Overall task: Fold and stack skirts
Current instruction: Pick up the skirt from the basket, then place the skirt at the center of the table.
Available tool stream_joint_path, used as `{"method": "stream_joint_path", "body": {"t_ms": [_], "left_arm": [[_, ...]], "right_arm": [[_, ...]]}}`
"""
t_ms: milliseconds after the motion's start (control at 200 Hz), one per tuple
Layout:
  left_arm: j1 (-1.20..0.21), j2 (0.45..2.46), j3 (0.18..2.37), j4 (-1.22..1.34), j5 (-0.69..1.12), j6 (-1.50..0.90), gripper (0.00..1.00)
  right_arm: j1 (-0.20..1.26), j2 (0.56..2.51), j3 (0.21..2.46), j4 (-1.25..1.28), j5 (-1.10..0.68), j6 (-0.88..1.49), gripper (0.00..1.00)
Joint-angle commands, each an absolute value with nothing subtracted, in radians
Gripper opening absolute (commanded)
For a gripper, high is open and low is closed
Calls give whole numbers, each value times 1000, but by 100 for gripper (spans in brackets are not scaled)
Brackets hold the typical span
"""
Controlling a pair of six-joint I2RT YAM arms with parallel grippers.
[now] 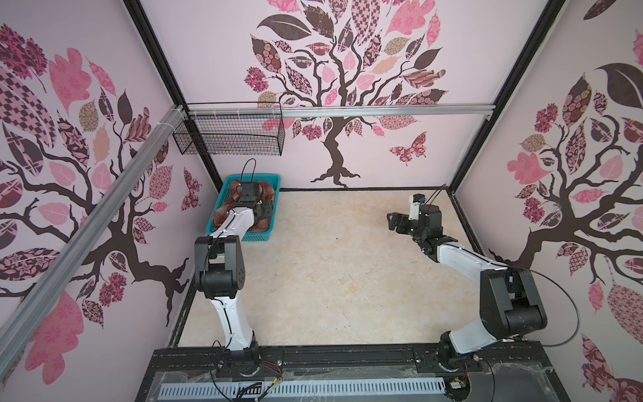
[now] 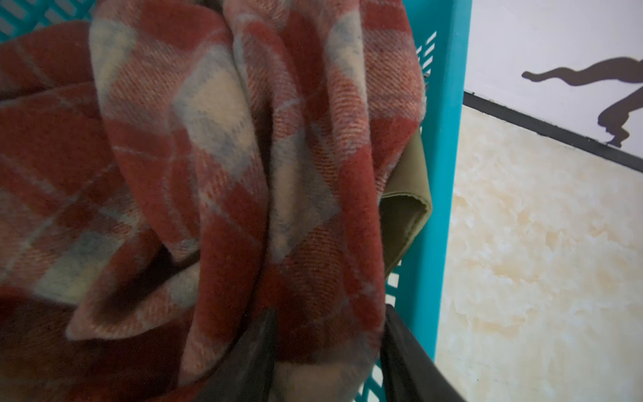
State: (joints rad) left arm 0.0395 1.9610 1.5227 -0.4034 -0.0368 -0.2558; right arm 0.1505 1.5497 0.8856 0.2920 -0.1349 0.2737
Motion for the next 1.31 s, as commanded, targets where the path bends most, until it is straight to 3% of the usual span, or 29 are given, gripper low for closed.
{"method": "stream_joint_path", "body": {"t_ms": [0,95,190,510,765,1301], "left_arm": [[43,1976,1563,-407,-69,-233,41],[43,1982,1562,-398,-70,-222,31],[44,1991,1573,-403,-72,-216,0],[-15,1748,1580,-462,-138,-162,0],[-137,1573,1771,-635,-178,-46,0],[-149,1427,2125,-664,456,-190,0]], "right_arm": [[158,1581,926,273,-147,285,90],[160,1579,932,264,-147,279,90],[160,1571,933,259,-144,276,90],[171,1507,936,226,-148,265,89],[173,1400,913,209,-156,274,88],[173,1192,884,143,-176,274,89]]}}
